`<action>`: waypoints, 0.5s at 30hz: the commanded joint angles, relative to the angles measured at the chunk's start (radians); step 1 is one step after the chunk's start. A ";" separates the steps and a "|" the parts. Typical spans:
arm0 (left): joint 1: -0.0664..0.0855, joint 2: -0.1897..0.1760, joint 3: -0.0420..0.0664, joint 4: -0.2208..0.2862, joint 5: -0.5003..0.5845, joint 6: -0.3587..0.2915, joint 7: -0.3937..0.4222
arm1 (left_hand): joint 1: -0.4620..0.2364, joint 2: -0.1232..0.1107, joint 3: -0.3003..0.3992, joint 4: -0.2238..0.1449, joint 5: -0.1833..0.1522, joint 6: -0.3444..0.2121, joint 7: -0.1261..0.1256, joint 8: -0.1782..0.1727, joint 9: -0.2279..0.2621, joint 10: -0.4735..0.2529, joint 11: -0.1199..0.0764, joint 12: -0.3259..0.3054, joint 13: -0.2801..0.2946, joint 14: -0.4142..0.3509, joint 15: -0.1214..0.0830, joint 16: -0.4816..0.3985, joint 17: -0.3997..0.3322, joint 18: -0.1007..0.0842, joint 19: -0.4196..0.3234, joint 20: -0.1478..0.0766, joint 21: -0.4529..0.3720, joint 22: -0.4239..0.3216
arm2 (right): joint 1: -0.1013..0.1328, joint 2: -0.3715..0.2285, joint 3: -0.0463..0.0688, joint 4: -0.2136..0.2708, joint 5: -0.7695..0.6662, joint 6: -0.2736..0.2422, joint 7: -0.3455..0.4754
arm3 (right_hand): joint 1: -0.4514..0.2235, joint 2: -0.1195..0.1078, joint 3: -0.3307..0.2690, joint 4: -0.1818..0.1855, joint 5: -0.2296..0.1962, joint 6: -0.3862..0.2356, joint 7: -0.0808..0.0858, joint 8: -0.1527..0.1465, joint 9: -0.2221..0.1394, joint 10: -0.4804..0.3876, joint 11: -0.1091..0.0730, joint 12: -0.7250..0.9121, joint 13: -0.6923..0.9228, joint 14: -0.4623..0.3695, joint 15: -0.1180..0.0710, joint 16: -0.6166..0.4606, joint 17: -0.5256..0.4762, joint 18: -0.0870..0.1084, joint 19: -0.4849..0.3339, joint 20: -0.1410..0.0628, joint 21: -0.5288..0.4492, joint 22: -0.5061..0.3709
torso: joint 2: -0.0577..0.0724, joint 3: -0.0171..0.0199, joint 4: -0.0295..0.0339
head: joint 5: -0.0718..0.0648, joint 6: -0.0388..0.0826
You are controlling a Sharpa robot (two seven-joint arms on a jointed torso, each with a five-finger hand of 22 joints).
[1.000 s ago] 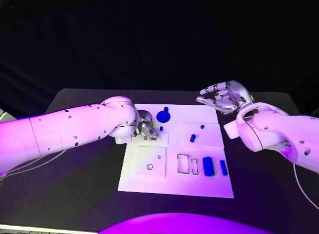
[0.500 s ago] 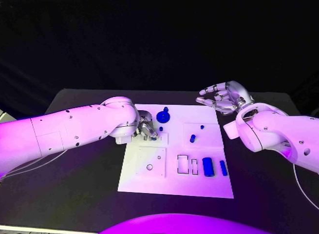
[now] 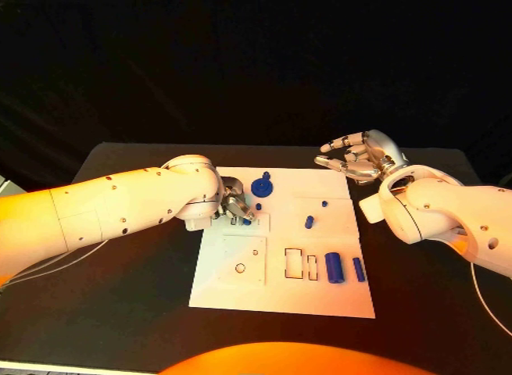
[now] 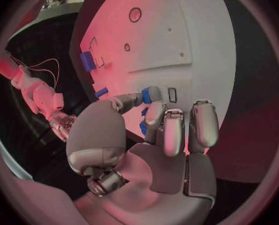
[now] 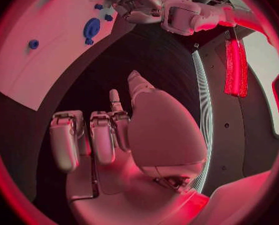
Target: Assemble the parts on the task board
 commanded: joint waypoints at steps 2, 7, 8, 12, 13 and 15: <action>-0.005 0.003 -0.004 -0.003 -0.005 0.015 -0.008 | -0.022 -0.006 -0.014 -0.007 -0.004 0.000 -0.007 -0.009 0.001 0.000 -0.005 0.004 0.001 0.080 -0.009 0.005 0.177 -0.015 0.007 0.001 -0.004 0.000 | -0.001 -0.001 0.000 0.001 -0.008 0.015 0.006 | -0.009 0.007 -0.007 0.004 0.000 -0.006 0.000 0.006 0.001 0.032 -0.002 -0.007 0.198 0.095 -0.003 -0.004 0.230 0.001 0.075 0.000 -0.006 0.225 | -0.001 -0.0001 0.0000 | 0.000 0.000; -0.005 -0.001 -0.004 -0.002 -0.010 0.015 -0.008 | -0.042 -0.015 -0.120 0.045 -0.007 0.010 -0.006 -0.019 0.001 0.000 -0.004 0.006 0.005 0.081 -0.008 0.005 0.178 -0.015 0.008 0.000 -0.007 0.000 | -0.001 -0.002 0.000 0.002 -0.007 0.015 0.007 | -0.011 0.007 -0.008 0.004 0.000 -0.007 0.000 0.006 0.002 0.032 -0.002 -0.007 0.198 0.095 -0.003 -0.005 0.230 0.001 0.075 0.000 -0.006 0.225 | 0.000 -0.0001 -0.0004 | 0.001 0.001; -0.005 -0.001 -0.004 -0.002 -0.012 0.015 -0.007 | -0.042 -0.015 -0.125 0.048 -0.007 0.011 -0.006 -0.020 0.001 0.000 -0.004 0.006 0.006 0.081 -0.008 0.005 0.178 -0.015 0.008 0.000 -0.007 0.000 | -0.001 -0.002 0.000 0.002 -0.007 0.015 0.007 | -0.011 0.007 -0.008 0.004 0.000 -0.007 0.000 0.006 0.002 0.032 -0.002 -0.007 0.198 0.095 -0.003 -0.005 0.230 0.001 0.075 0.000 -0.006 0.225 | 0.000 -0.0001 -0.0004 | 0.001 0.001; -0.005 -0.007 -0.001 0.002 -0.020 0.007 -0.006 | -0.042 -0.027 -0.213 0.091 -0.007 0.015 -0.004 -0.027 0.003 -0.001 -0.002 0.006 0.007 0.081 -0.007 0.005 0.179 -0.015 0.009 0.000 -0.008 0.001 | -0.001 -0.002 0.000 0.002 -0.007 0.014 0.009 | -0.012 0.007 -0.009 0.005 0.000 -0.007 0.000 0.007 0.002 0.032 -0.002 -0.008 0.198 0.095 -0.003 -0.005 0.228 0.001 0.074 0.000 -0.008 0.224 | -0.001 -0.0003 -0.0004 | 0.001 0.002; -0.005 -0.008 0.000 0.004 -0.022 0.005 -0.006 | -0.040 -0.027 -0.225 0.097 -0.007 0.016 -0.005 -0.028 0.003 0.000 -0.002 0.006 0.008 0.081 -0.008 0.005 0.179 -0.015 0.009 0.000 -0.009 0.000 | -0.001 -0.002 0.000 0.002 -0.007 0.014 0.009 | -0.014 0.007 -0.010 0.006 0.000 -0.008 0.001 0.007 0.002 0.031 -0.002 -0.009 0.197 0.095 -0.003 -0.006 0.227 0.002 0.073 0.000 -0.010 0.223 | 0.000 -0.0003 -0.0004 | 0.001 0.004; -0.005 -0.011 0.002 0.006 -0.025 0.002 -0.005 | -0.043 -0.035 -0.270 0.125 -0.015 0.018 -0.004 -0.030 0.004 -0.001 -0.002 0.006 0.009 0.081 -0.007 0.006 0.179 -0.015 0.009 0.000 -0.009 0.001 | -0.001 -0.002 0.000 0.002 -0.007 0.014 0.010 | -0.015 0.007 -0.010 0.006 0.000 -0.008 0.001 0.007 0.002 0.030 -0.002 -0.011 0.196 0.094 -0.003 -0.007 0.224 0.002 0.072 0.000 -0.012 0.222 | 0.000 -0.0005 -0.0008 | 0.000 0.005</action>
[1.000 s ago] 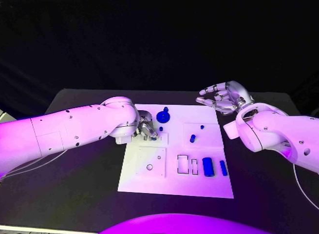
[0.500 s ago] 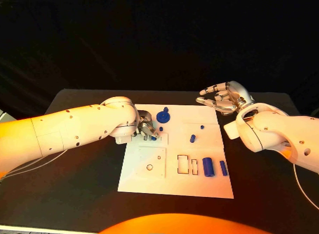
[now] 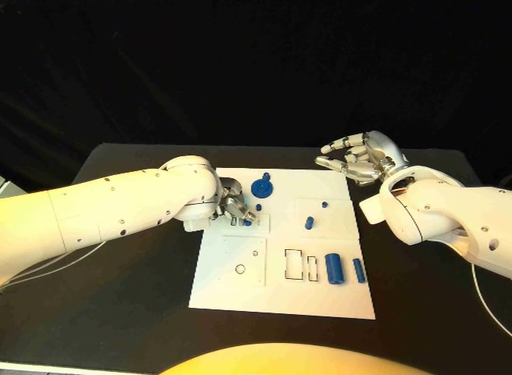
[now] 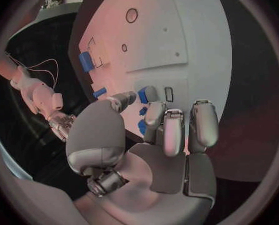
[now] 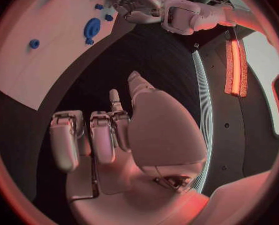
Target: Assemble the parts on the task board
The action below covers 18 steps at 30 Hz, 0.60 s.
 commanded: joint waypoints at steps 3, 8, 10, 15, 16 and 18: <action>-0.003 -0.008 0.002 0.008 -0.022 -0.001 -0.003 | 0.006 -0.010 -0.060 0.032 -0.022 0.009 0.000 -0.008 0.002 0.001 -0.002 0.008 0.004 0.081 -0.007 0.006 0.180 -0.015 0.010 -0.001 -0.006 0.001 | -0.001 -0.001 0.000 0.001 -0.007 0.013 0.010 | -0.010 0.001 -0.004 0.001 0.000 -0.008 0.001 0.003 0.001 0.030 -0.002 -0.006 0.196 0.094 -0.003 -0.007 0.224 0.002 0.072 0.000 -0.008 0.221 | 0.000 -0.0002 -0.0007 | -0.001 0.002; -0.002 -0.015 0.006 0.016 -0.029 -0.006 -0.003 | 0.006 -0.005 -0.076 0.034 -0.032 0.010 -0.001 -0.009 0.003 0.002 -0.003 0.009 0.006 0.082 -0.008 0.008 0.182 -0.015 0.009 -0.001 -0.006 0.001 | -0.002 -0.002 0.000 0.001 -0.007 0.014 0.011 | -0.012 0.002 -0.006 0.002 0.000 -0.009 0.001 0.004 0.001 0.029 -0.002 -0.008 0.195 0.093 -0.003 -0.008 0.222 0.003 0.072 0.000 -0.009 0.220 | 0.000 -0.0001 -0.0003 | -0.001 0.004; -0.001 -0.018 0.009 0.020 -0.031 -0.007 -0.003 | 0.005 -0.003 -0.080 0.034 -0.035 0.010 -0.001 -0.009 0.003 0.003 -0.003 0.010 0.008 0.082 -0.008 0.008 0.183 -0.015 0.010 -0.001 -0.006 0.001 | -0.002 -0.002 0.000 0.001 -0.007 0.014 0.011 | -0.012 0.002 -0.006 0.002 0.000 -0.009 0.001 0.004 0.001 0.029 -0.002 -0.008 0.195 0.093 -0.003 -0.008 0.222 0.003 0.072 0.000 -0.009 0.220 | 0.000 -0.0003 -0.0003 | -0.002 0.004; 0.001 -0.029 0.024 0.039 -0.030 -0.014 -0.003 | 0.005 -0.002 -0.084 0.034 -0.037 0.011 -0.001 -0.010 0.003 0.002 -0.003 0.009 0.006 0.081 -0.008 0.007 0.181 -0.015 0.009 -0.001 -0.007 0.000 | -0.003 -0.003 0.000 0.000 -0.005 0.014 0.013 | -0.016 0.003 -0.007 0.003 0.000 -0.010 0.000 0.005 0.002 0.028 -0.002 -0.008 0.195 0.093 -0.003 -0.008 0.222 0.003 0.071 0.000 -0.010 0.219 | 0.000 -0.0003 0.0003 | -0.002 0.008; 0.002 -0.032 0.029 0.044 -0.027 -0.016 -0.003 | 0.005 -0.002 -0.087 0.034 -0.038 0.010 -0.001 -0.010 0.003 0.000 -0.003 0.006 0.002 0.081 -0.008 0.006 0.178 -0.014 0.007 -0.001 -0.008 -0.002 | -0.003 -0.004 0.000 -0.001 -0.005 0.013 0.013 | -0.016 0.003 -0.007 0.003 0.000 -0.010 0.000 0.005 0.002 0.028 -0.002 -0.008 0.195 0.093 -0.003 -0.008 0.222 0.003 0.071 0.000 -0.010 0.219 | 0.000 -0.0001 0.0005 | -0.003 0.008; 0.005 -0.038 0.038 0.052 -0.021 -0.018 -0.002 | 0.008 -0.001 -0.093 0.033 -0.039 0.005 0.000 -0.013 0.003 -0.007 -0.002 -0.002 -0.009 0.079 -0.008 0.002 0.172 -0.013 0.001 -0.001 -0.011 -0.009 | -0.004 -0.004 0.000 -0.002 -0.005 0.013 0.013 | -0.016 0.003 -0.007 0.003 0.000 -0.010 0.000 0.005 0.002 0.028 -0.002 -0.008 0.195 0.093 -0.003 -0.008 0.222 0.003 0.071 0.000 -0.010 0.219 | -0.001 0.0000 0.0003 | -0.003 0.010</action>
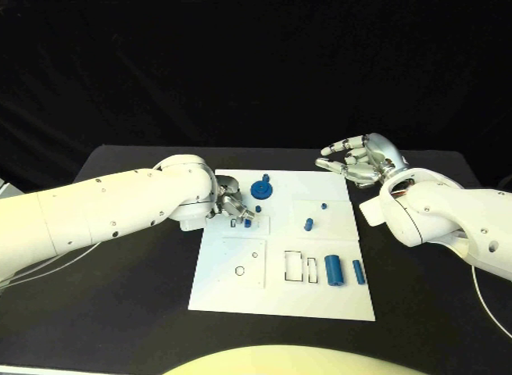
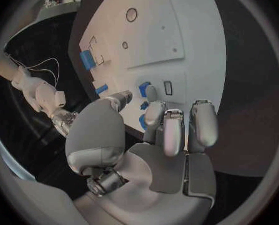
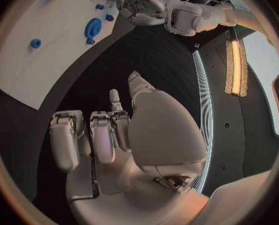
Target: Assemble the parts on the task board
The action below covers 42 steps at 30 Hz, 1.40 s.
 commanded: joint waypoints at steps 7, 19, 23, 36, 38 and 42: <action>0.039 -0.029 0.032 0.019 0.057 -0.001 0.004 | 0.054 0.021 -0.050 -0.002 0.008 -0.060 0.031 -0.048 -0.008 -0.106 0.022 -0.112 -0.141 0.061 0.012 -0.031 0.120 0.003 -0.064 0.013 -0.046 -0.077 | -0.002 -0.002 0.000 -0.004 -0.005 0.013 0.012 | -0.012 -0.001 -0.005 0.000 0.000 -0.010 0.000 0.005 0.001 0.028 -0.002 -0.004 0.195 0.093 -0.003 -0.005 0.222 0.003 0.071 0.000 -0.006 0.220 | 0.000 0.0007 0.0002 | 0.001 0.008; 0.090 0.005 0.037 -0.122 0.060 0.013 0.030 | 0.123 0.046 -0.079 -0.002 0.019 -0.109 0.071 -0.139 -0.072 -0.180 0.057 -0.185 -0.237 0.048 0.043 -0.049 0.089 0.009 -0.090 0.039 -0.067 -0.107 | -0.002 -0.005 0.000 -0.010 -0.005 0.018 0.009 | -0.014 0.000 -0.006 0.001 0.000 -0.011 0.000 0.007 0.001 0.029 -0.002 -0.003 0.195 0.093 -0.003 -0.005 0.221 0.003 0.071 0.000 -0.007 0.219 | 0.003 0.0000 -0.0005 | 0.004 0.015; 0.092 0.038 0.035 -0.184 0.044 0.023 0.037 | 0.125 0.046 -0.080 -0.002 0.019 -0.110 0.071 -0.141 -0.074 -0.181 0.057 -0.185 -0.238 0.048 0.043 -0.050 0.088 0.009 -0.090 0.040 -0.067 -0.107 | -0.002 -0.005 0.000 -0.011 -0.005 0.019 0.009 | -0.014 0.000 -0.006 0.001 0.000 -0.011 0.000 0.007 0.001 0.029 -0.002 -0.003 0.195 0.093 -0.003 -0.005 0.221 0.003 0.071 0.000 -0.007 0.219 | 0.004 -0.0001 -0.0012 | 0.006 0.015; 0.088 0.121 0.016 -0.329 0.034 0.071 0.049 | 0.127 0.050 -0.081 -0.001 0.018 -0.107 0.072 -0.143 -0.077 -0.182 0.058 -0.185 -0.238 0.048 0.045 -0.048 0.091 0.009 -0.089 0.041 -0.067 -0.106 | -0.002 -0.005 0.000 -0.009 -0.010 0.020 0.009 | -0.014 0.000 -0.007 0.000 0.000 -0.012 0.000 0.008 0.002 0.028 -0.002 -0.004 0.194 0.093 -0.004 -0.005 0.222 0.003 0.071 0.000 -0.007 0.219 | 0.003 -0.0004 0.0000 | 0.007 0.011; 0.086 0.130 0.014 -0.343 0.037 0.073 0.052 | 0.127 0.050 -0.081 -0.001 0.018 -0.107 0.072 -0.144 -0.077 -0.182 0.058 -0.185 -0.238 0.048 0.045 -0.048 0.091 0.009 -0.089 0.041 -0.067 -0.106 | -0.002 -0.004 0.000 -0.010 -0.011 0.020 0.009 | -0.014 0.000 -0.007 0.000 0.000 -0.012 0.000 0.008 0.002 0.028 -0.002 -0.004 0.194 0.093 -0.004 -0.005 0.222 0.003 0.071 0.000 -0.007 0.219 | 0.003 -0.0003 -0.0004 | 0.008 0.009; 0.083 0.147 0.011 -0.365 0.045 0.075 0.056 | 0.128 0.054 -0.081 -0.001 0.018 -0.105 0.072 -0.144 -0.079 -0.181 0.059 -0.184 -0.237 0.049 0.045 -0.047 0.094 0.009 -0.087 0.041 -0.066 -0.104 | -0.002 -0.002 0.000 -0.011 -0.011 0.020 0.010 | -0.014 0.000 -0.007 0.000 0.000 -0.012 0.000 0.008 0.002 0.028 -0.002 -0.004 0.194 0.093 -0.004 -0.005 0.222 0.003 0.071 0.000 -0.007 0.219 | 0.002 0.0002 -0.0004 | 0.007 0.009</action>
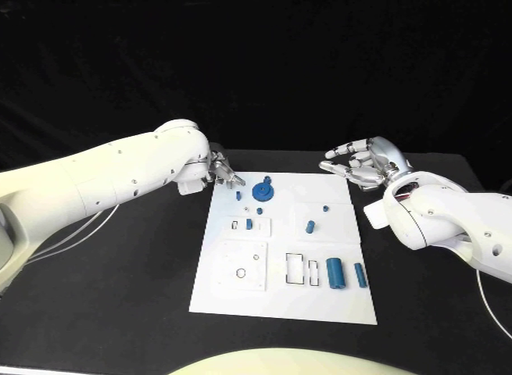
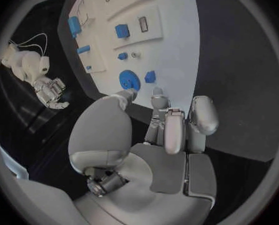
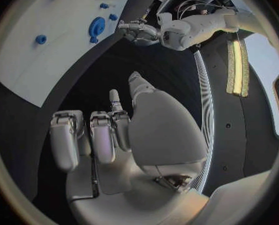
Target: Assemble the parts on the task board
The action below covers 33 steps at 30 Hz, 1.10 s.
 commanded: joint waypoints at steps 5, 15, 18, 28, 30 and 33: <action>-0.003 0.029 -0.004 -0.040 0.014 0.036 0.023 | 0.008 0.009 -0.007 0.000 0.002 0.002 0.005 -0.006 -0.003 -0.007 0.000 0.000 0.001 0.050 0.009 0.000 0.096 0.008 0.000 0.003 -0.004 0.003 | 0.000 0.003 0.000 0.000 -0.010 0.016 0.010 | -0.006 0.000 -0.007 0.000 0.000 -0.005 0.000 0.004 0.001 0.028 -0.002 -0.004 0.194 0.093 -0.004 -0.005 0.222 0.003 0.071 0.000 -0.004 0.219 | -0.002 0.0011 0.0003 | 0.000 -0.002; -0.007 0.051 -0.011 -0.078 0.020 0.055 0.024 | 0.009 0.013 -0.007 -0.001 0.001 0.004 0.005 -0.008 -0.005 -0.008 0.000 -0.001 0.000 0.050 0.010 0.000 0.096 0.009 0.000 0.004 -0.004 0.003 | 0.000 0.005 0.000 -0.001 -0.011 0.015 0.010 | -0.006 0.002 -0.007 -0.001 0.000 -0.006 0.000 0.005 0.001 0.028 -0.002 -0.004 0.194 0.093 -0.004 -0.005 0.221 0.003 0.071 0.000 -0.004 0.219 | -0.003 0.0011 0.0003 | -0.002 -0.004; -0.007 0.054 -0.012 -0.083 0.022 0.061 0.024 | 0.011 0.014 -0.007 -0.001 0.001 0.005 0.005 -0.008 -0.006 -0.008 0.000 0.000 0.000 0.050 0.010 0.001 0.097 0.009 0.000 0.004 -0.004 0.003 | 0.000 0.005 0.000 -0.001 -0.011 0.015 0.010 | -0.006 0.002 -0.007 -0.001 0.000 -0.006 0.000 0.005 0.001 0.028 -0.002 -0.004 0.194 0.093 -0.004 -0.005 0.221 0.003 0.071 0.000 -0.004 0.219 | -0.003 0.0009 -0.0003 | -0.002 -0.004; -0.011 0.063 -0.019 -0.099 0.034 0.075 0.028 | 0.018 0.018 -0.007 -0.003 0.001 0.009 0.004 -0.010 -0.009 -0.008 0.000 0.000 0.000 0.051 0.010 0.002 0.099 0.008 0.001 0.005 -0.003 0.005 | 0.000 0.006 0.000 -0.001 -0.010 0.016 0.010 | -0.006 0.002 -0.007 -0.001 0.000 -0.006 0.000 0.005 0.001 0.028 -0.002 -0.004 0.194 0.093 -0.004 -0.005 0.221 0.003 0.071 0.000 -0.004 0.219 | -0.003 0.0010 0.0009 | -0.004 -0.005; -0.012 0.064 -0.019 -0.100 0.037 0.075 0.029 | 0.022 0.020 -0.006 -0.003 0.001 0.010 0.004 -0.011 -0.010 -0.008 0.000 0.001 0.000 0.051 0.010 0.002 0.100 0.009 0.001 0.005 -0.004 0.004 | 0.000 0.006 0.000 -0.001 -0.010 0.016 0.010 | -0.006 0.002 -0.007 -0.001 0.000 -0.006 0.000 0.005 0.001 0.028 -0.002 -0.004 0.194 0.093 -0.004 -0.005 0.221 0.003 0.071 0.000 -0.004 0.219 | -0.003 0.0009 0.0009 | -0.004 -0.005; -0.012 0.064 -0.020 -0.102 0.043 0.077 0.031 | 0.030 0.023 -0.005 -0.004 0.001 0.012 0.004 -0.012 -0.013 -0.009 0.000 0.001 -0.001 0.051 0.010 0.002 0.099 0.009 0.001 0.006 -0.004 0.005 | 0.000 0.007 0.000 -0.001 -0.010 0.015 0.010 | -0.006 0.002 -0.007 -0.001 0.000 -0.006 0.000 0.005 0.001 0.028 -0.002 -0.004 0.194 0.093 -0.004 -0.005 0.221 0.003 0.071 0.000 -0.004 0.219 | -0.003 0.0009 0.0014 | -0.004 -0.006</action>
